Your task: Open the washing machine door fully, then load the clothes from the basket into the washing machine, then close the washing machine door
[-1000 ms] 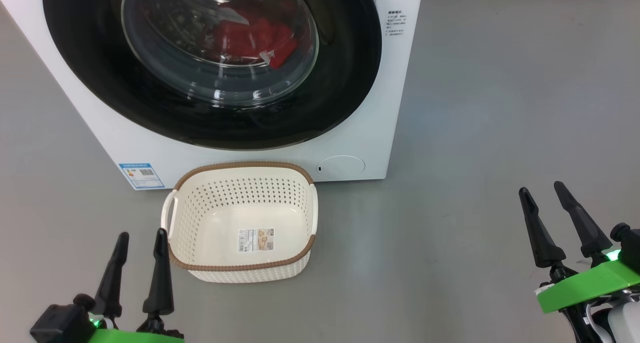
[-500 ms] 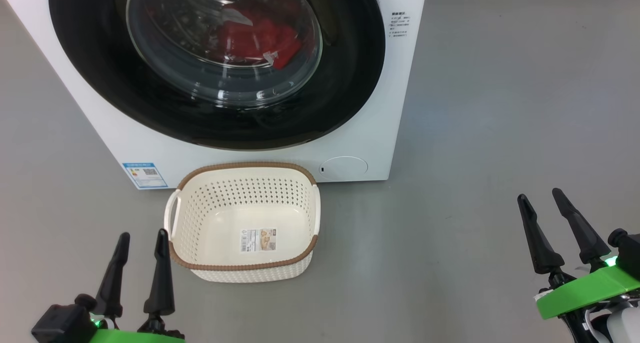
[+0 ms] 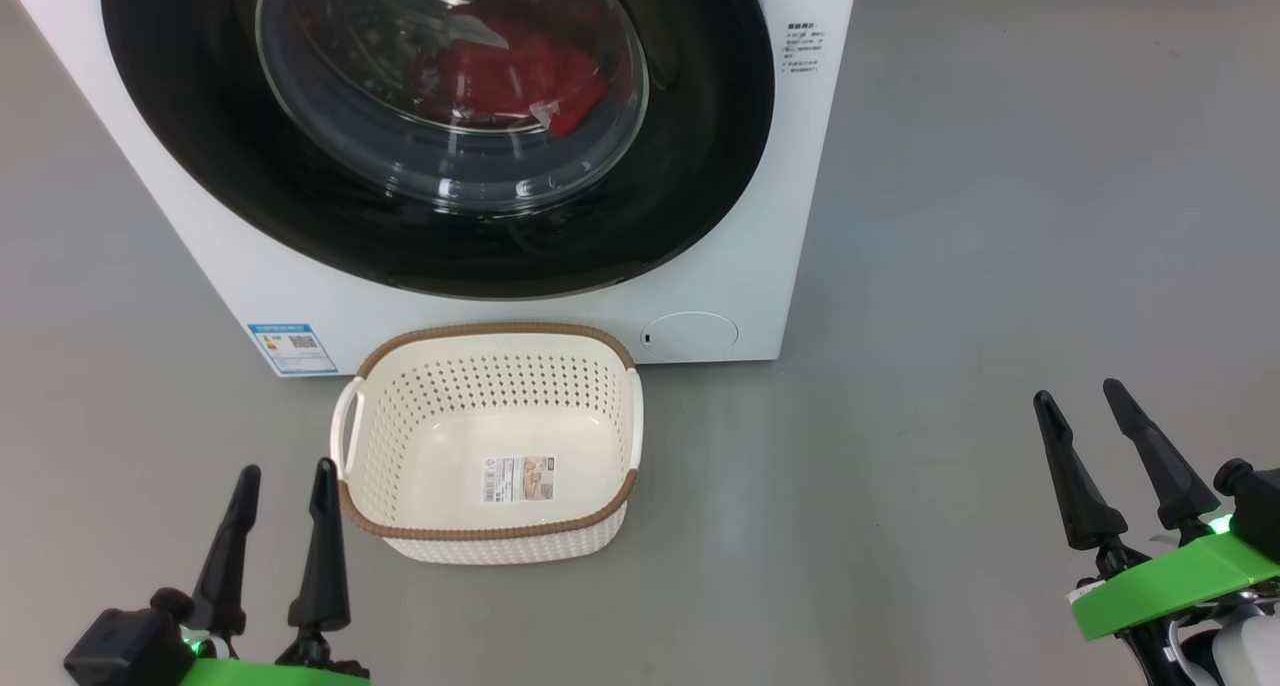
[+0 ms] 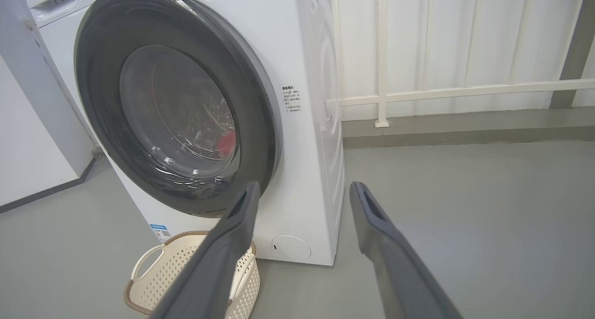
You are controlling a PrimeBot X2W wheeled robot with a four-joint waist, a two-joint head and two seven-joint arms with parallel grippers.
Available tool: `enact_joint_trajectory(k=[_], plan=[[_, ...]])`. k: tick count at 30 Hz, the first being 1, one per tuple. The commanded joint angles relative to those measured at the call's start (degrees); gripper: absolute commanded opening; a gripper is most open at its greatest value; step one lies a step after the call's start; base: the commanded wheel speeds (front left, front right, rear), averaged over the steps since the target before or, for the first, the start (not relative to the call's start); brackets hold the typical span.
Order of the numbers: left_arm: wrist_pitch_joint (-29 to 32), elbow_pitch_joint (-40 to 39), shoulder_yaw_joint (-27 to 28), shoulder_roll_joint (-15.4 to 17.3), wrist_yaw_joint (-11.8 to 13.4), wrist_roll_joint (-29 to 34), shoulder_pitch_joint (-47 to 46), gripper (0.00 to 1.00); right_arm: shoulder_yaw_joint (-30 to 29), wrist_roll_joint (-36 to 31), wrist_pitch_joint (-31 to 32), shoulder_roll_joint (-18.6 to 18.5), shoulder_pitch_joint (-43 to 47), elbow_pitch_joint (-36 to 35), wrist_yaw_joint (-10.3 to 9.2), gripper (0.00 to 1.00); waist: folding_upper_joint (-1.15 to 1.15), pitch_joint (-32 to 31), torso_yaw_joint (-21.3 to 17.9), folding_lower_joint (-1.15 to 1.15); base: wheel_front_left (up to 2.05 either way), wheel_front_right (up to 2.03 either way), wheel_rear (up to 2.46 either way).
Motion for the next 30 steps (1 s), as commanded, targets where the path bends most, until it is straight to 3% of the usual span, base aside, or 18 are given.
enact_joint_trajectory(k=[1, 2, 3, 15, 19, 30], plan=[[-0.4, -1.2, 1.7, 0.9, -0.2, 0.1, -1.1, 1.0, 0.9, -0.3, -0.3, -0.9, -0.4, -1.2, -0.14, 1.0, 0.0, -0.1, 0.0, 0.0, 0.0, 0.0, 0.0], [-0.4, -1.2, 1.4, 1.0, -0.2, -0.1, -1.1, 1.0, 0.9, -0.3, -0.3, -0.9, -0.4, -1.2, -0.14, 1.0, 0.0, -0.1, 0.0, 0.0, 0.0, 0.0, 0.0], [0.0, 0.0, -0.3, 0.1, 0.0, -0.1, 0.0, 0.0, 0.0, 0.0, 0.0, 0.0, 0.0, 0.1, 0.0, 0.0, 0.0, -0.1, 0.0, 0.0, 0.0, 0.0, 0.0], [1.1, 3.2, -0.5, -0.8, 0.0, -4.2, 0.8, 0.0, 0.2, 3.6, 1.1, 2.8, 1.3, 2.9, 0.0, 0.0, 0.0, -0.4, -0.1, 0.13, 0.0, 0.0, 0.0], [1.8, 3.6, -0.3, -0.7, 0.0, -7.1, 0.5, 0.0, -0.2, 6.2, 1.9, 3.3, 1.3, 3.0, 0.0, 0.0, 0.0, -0.4, -0.1, 0.01, 0.0, 0.0, 0.0], [3.4, 4.4, 0.3, -0.4, 0.0, -13.6, -0.1, 0.0, -1.2, 11.9, 3.7, 4.5, 1.2, 3.2, -0.02, 0.0, 0.0, -0.7, -0.2, 0.0, 0.0, 0.0, 0.0]])
